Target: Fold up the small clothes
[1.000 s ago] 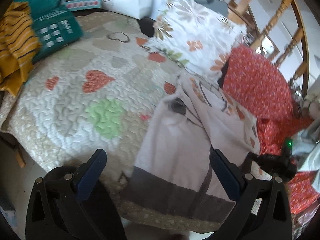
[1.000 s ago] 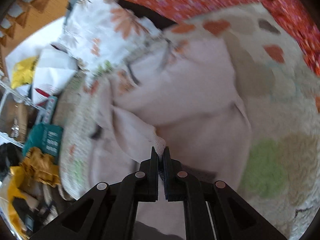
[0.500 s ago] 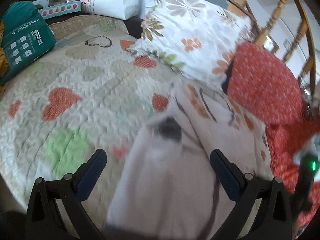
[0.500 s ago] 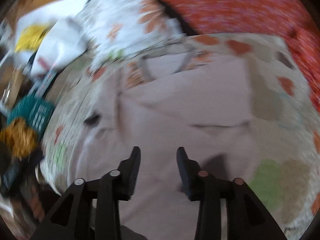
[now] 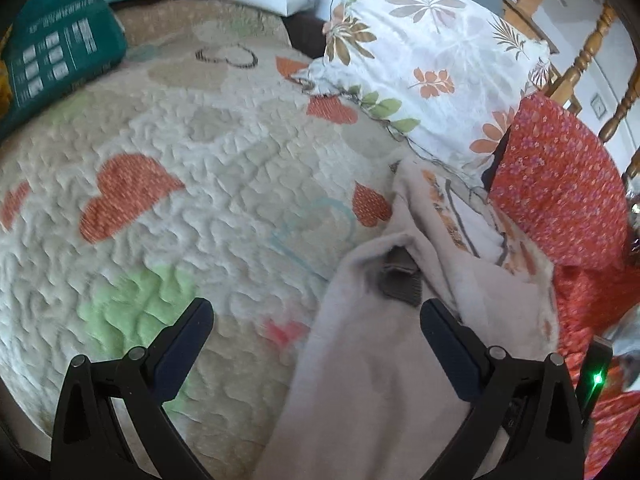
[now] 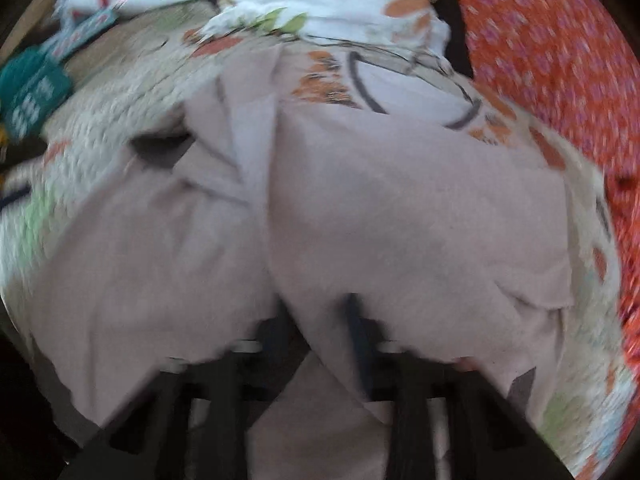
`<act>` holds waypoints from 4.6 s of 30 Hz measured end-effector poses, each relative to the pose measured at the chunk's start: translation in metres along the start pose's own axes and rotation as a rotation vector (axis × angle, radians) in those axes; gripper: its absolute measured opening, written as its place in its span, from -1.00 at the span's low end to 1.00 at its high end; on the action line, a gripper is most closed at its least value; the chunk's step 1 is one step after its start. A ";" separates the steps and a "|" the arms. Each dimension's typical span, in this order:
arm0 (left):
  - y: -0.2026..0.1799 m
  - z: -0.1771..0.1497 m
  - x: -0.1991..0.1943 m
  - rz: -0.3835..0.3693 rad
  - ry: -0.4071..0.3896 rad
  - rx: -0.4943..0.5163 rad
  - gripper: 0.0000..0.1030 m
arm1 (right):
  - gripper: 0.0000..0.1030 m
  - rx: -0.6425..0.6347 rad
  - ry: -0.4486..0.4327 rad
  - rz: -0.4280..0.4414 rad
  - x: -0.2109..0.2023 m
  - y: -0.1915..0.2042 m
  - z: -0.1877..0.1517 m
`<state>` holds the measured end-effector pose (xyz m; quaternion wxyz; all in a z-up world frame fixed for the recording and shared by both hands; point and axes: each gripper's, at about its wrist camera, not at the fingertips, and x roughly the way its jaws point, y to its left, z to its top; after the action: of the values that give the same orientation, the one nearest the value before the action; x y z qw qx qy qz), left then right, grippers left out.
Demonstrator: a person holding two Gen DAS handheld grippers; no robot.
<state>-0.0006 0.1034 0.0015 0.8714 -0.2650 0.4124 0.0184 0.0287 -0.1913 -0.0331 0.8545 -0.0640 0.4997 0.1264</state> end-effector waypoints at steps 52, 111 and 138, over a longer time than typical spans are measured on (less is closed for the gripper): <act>-0.047 0.064 0.114 -0.034 0.189 0.064 -0.74 | -0.57 0.465 0.082 0.092 -0.087 -0.145 -0.097; 0.069 0.116 0.028 0.123 0.034 -0.197 0.37 | -0.29 -0.558 -0.050 0.089 0.033 0.183 0.084; 0.057 0.110 0.030 0.107 0.060 -0.180 0.41 | -0.89 -0.400 -0.011 0.147 0.007 0.175 0.034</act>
<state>0.0827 0.1994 0.0113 0.8291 -0.3201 0.4487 0.0940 0.0116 -0.0143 -0.0194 0.8158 -0.1951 0.4634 0.2856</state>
